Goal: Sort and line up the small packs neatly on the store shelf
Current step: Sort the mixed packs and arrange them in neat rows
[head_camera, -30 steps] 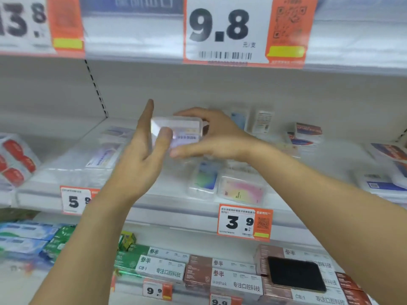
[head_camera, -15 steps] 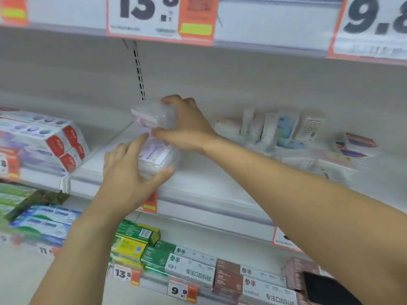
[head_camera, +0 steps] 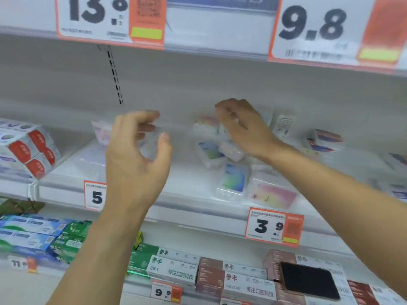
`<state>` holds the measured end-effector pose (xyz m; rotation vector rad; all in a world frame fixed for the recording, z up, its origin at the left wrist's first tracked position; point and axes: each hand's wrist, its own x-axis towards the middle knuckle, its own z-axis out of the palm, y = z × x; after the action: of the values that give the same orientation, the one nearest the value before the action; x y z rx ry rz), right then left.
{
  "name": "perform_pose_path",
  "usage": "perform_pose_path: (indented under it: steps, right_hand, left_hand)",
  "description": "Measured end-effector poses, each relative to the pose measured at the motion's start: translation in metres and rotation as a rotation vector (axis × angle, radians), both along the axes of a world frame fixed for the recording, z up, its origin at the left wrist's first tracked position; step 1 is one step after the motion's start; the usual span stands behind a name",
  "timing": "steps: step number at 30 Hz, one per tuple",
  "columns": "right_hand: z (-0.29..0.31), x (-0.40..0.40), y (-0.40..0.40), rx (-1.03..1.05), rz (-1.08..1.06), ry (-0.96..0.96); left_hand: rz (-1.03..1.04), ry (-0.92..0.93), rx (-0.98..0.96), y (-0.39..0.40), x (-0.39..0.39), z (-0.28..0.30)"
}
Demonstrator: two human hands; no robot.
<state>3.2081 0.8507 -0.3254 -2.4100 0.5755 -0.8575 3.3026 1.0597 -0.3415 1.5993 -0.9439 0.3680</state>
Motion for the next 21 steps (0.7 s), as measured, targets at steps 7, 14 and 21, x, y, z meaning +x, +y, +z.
perform_pose_path:
  steps: [7, 14, 21]
  right_hand:
    - [-0.02, -0.138, -0.149, 0.019, -0.626, 0.444]
    - [-0.047, -0.155, -0.213, 0.176, -0.645, 0.617]
    - [-0.037, -0.182, -0.199, 0.023, -0.437, 0.49]
  left_hand:
    - [-0.459, -0.138, 0.459, -0.086, -0.082, -0.023]
    - [-0.39, -0.395, 0.756, -0.126, -0.138, -0.041]
    - [-0.268, -0.463, 0.797, -0.137, -0.138, -0.046]
